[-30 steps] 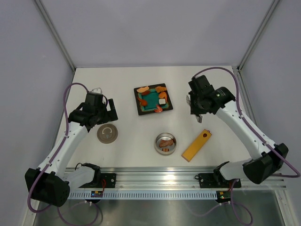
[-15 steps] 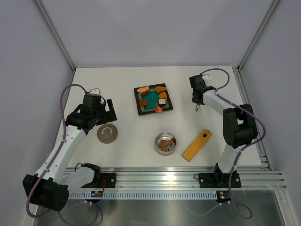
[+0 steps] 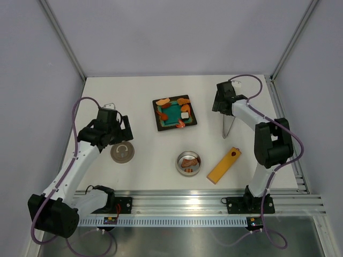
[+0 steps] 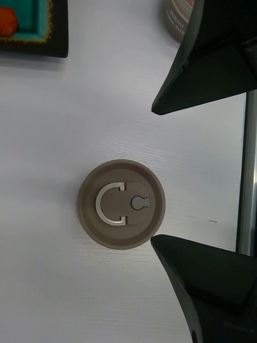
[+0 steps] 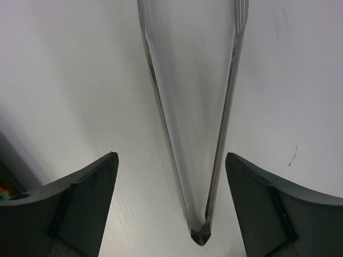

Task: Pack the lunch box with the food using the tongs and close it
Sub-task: Place the clamp at the center of the board, then pick up the box lid from the center of the board.

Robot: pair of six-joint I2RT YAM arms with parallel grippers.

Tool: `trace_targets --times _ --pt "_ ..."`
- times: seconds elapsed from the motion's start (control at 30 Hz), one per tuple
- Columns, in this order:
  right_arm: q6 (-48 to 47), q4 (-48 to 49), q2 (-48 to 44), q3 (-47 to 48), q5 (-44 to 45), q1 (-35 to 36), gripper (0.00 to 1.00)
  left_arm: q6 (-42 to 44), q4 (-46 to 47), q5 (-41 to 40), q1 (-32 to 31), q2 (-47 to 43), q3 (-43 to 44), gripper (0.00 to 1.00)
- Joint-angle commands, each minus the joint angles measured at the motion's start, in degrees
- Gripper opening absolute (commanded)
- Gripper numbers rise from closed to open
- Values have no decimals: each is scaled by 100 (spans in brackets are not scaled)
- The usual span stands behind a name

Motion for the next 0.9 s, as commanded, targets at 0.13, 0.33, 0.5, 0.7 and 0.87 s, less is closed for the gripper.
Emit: trace_targets --times 0.13,0.33,0.5,0.7,0.87 --pt "142 -236 -1339 -175 -638 -2 89 -133 176 -529 -20 570 -289 83" --pt "213 -429 -1779 -325 -1069 -2 89 -282 80 -765 -20 1554 -9 70" --pt "187 -543 -2086 -334 -1209 -2 89 -257 61 -679 155 2047 89 78" --pt "151 -596 -2342 -360 -1253 -2 90 34 378 227 516 2399 -52 79" --pt "195 -605 -2412 -448 -1350 -2 90 148 387 499 604 2741 1 79"
